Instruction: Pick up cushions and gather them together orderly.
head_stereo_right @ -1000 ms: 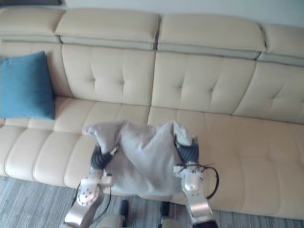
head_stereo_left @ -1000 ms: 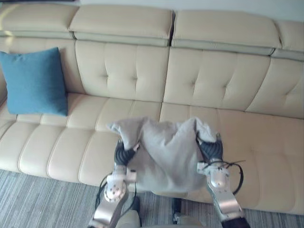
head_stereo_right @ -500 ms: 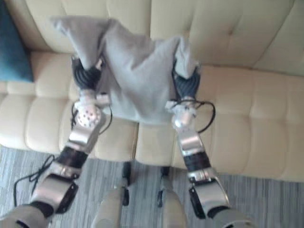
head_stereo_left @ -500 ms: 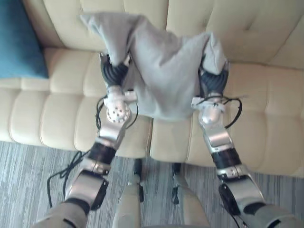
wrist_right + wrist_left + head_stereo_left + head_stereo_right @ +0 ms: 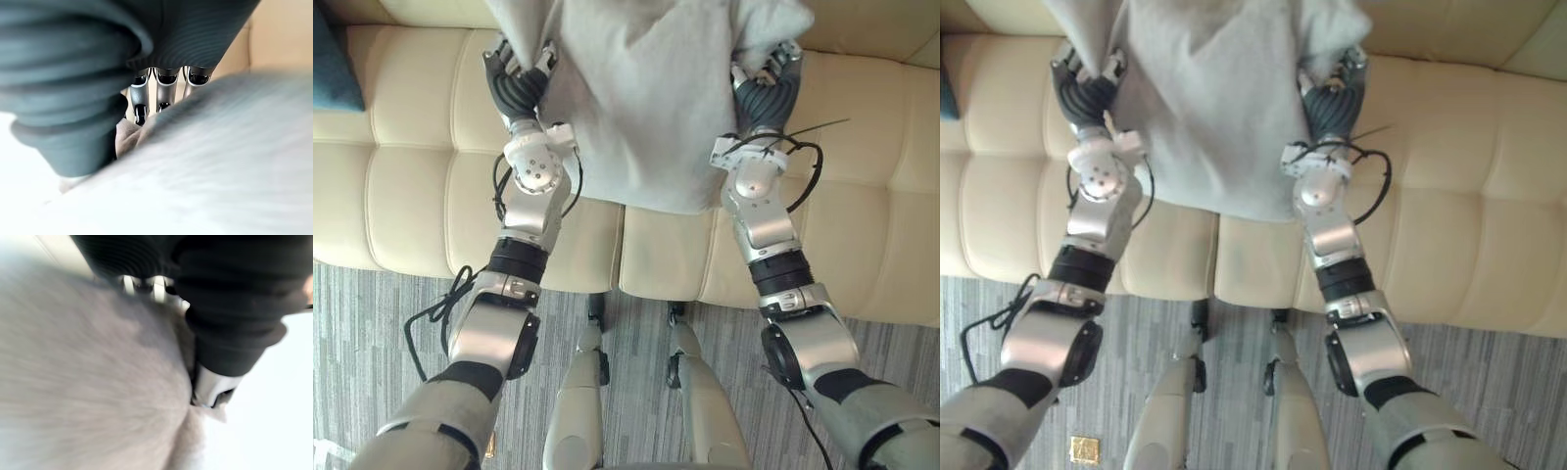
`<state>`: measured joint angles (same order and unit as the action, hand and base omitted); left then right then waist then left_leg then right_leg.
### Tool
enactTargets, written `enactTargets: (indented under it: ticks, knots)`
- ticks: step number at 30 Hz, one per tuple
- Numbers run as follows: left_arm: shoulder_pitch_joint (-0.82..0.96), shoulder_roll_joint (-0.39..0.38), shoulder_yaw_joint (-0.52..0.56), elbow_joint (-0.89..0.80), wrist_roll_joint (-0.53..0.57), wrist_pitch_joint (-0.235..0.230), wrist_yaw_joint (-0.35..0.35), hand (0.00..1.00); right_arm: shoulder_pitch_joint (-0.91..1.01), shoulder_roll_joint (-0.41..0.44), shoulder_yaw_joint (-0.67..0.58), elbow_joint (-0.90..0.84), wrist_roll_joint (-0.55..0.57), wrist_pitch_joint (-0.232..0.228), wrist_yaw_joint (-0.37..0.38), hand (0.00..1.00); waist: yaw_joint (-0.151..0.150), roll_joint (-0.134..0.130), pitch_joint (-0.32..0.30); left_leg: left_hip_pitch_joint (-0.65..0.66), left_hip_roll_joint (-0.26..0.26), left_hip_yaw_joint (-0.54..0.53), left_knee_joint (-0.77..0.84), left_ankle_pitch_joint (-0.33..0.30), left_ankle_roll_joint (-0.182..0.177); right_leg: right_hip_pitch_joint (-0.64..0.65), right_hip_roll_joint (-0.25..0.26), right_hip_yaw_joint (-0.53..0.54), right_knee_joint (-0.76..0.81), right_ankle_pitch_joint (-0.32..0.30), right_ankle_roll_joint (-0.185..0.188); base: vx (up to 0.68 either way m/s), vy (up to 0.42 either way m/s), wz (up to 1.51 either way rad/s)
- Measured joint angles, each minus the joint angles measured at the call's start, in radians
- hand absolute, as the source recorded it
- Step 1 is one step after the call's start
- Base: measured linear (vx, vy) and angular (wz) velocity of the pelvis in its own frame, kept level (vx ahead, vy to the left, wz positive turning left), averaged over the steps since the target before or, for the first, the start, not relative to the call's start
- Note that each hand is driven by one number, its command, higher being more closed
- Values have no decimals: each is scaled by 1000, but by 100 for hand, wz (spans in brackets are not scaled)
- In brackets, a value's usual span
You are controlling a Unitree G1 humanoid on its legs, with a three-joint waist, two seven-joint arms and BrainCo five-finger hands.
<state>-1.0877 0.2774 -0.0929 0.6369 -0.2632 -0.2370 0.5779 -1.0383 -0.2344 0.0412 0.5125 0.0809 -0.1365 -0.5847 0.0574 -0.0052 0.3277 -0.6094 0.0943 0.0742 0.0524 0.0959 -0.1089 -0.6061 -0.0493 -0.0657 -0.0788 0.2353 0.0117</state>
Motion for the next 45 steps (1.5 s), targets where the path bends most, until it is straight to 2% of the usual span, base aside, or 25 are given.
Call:
enactTargets:
  ticks: [3,5,10,13,16,18,23,26,27,29,32,35,39,45]
  knots:
    - [-15,30,21,7,0,0,-25,0,-25,-47,0,18,50,0,30,0,-1,0,2,-1,2,1,-1,1,0,-1,1,-1,-3,2,1,0,0,0]
    - [-36,75,43,25,0,1,-46,0,-26,-117,-10,18,100,-2,51,0,-2,0,2,0,3,-1,-1,1,-1,2,3,-4,-3,2,1,0,0,0]
    - [-19,163,120,40,-36,0,-98,0,19,-228,-86,14,198,-10,108,0,-4,0,2,47,8,-1,-1,0,-1,52,4,-6,-3,2,2,0,0,0]
    - [81,203,166,-8,-46,-2,-136,0,140,-252,-151,-44,221,-28,145,0,-4,0,2,80,12,-1,-1,-6,0,87,7,-4,-2,-5,10,1,0,1]
    - [245,205,195,-81,-65,-3,-154,0,313,-245,-200,-110,242,-34,171,0,-3,0,2,101,12,-2,-3,-8,0,111,7,-5,-2,-17,19,-1,-6,2]
    - [407,154,221,-146,-71,-3,-173,0,479,-211,-229,-159,243,-33,193,0,-3,0,2,136,12,-2,-15,-8,0,141,8,-7,-2,-24,19,0,0,0]
    - [818,-94,223,-252,-71,0,-237,0,870,5,-277,-286,201,-31,246,0,-1,-13,-32,230,13,-1,-37,-21,-4,228,10,-15,-2,-64,18,41,-5,3]
    - [992,-174,197,-251,-66,9,-282,0,1020,111,-276,-294,158,-28,278,0,1,-19,-70,277,18,0,-36,-40,0,274,15,-16,-2,-76,14,61,-7,-2]
    - [1015,-181,192,-250,-62,11,-293,0,1040,125,-275,-294,150,-28,285,0,2,-19,-73,292,18,0,-36,-43,-2,289,15,-16,-2,-82,15,60,-2,-4]
    - [1115,-206,184,-188,-18,20,-344,0,1131,176,-269,-250,105,-17,320,0,2,-18,-151,329,18,4,-32,-64,-2,323,19,-16,6,-106,17,61,1,-5]
    - [1172,-231,186,-50,33,50,-391,0,1179,198,-252,-127,61,-8,358,0,2,-15,-225,396,21,12,-32,-84,-7,383,20,-13,16,-132,18,84,10,-6]
    - [1188,-254,192,86,90,71,-428,0,1196,207,-231,5,34,3,398,0,2,-15,-275,444,20,19,-34,-99,-4,424,18,-12,22,-150,21,63,16,-3]
    - [1187,-256,194,205,138,92,-454,0,1194,237,-234,161,26,17,430,0,0,-15,-307,485,19,22,-39,-106,-7,463,16,-11,21,-159,23,44,7,-1]
    - [1181,-256,244,331,245,107,-470,0,1193,236,-283,346,26,48,464,0,-4,-8,-334,546,9,4,-75,-103,-6,524,10,-28,4,-169,31,42,0,7]
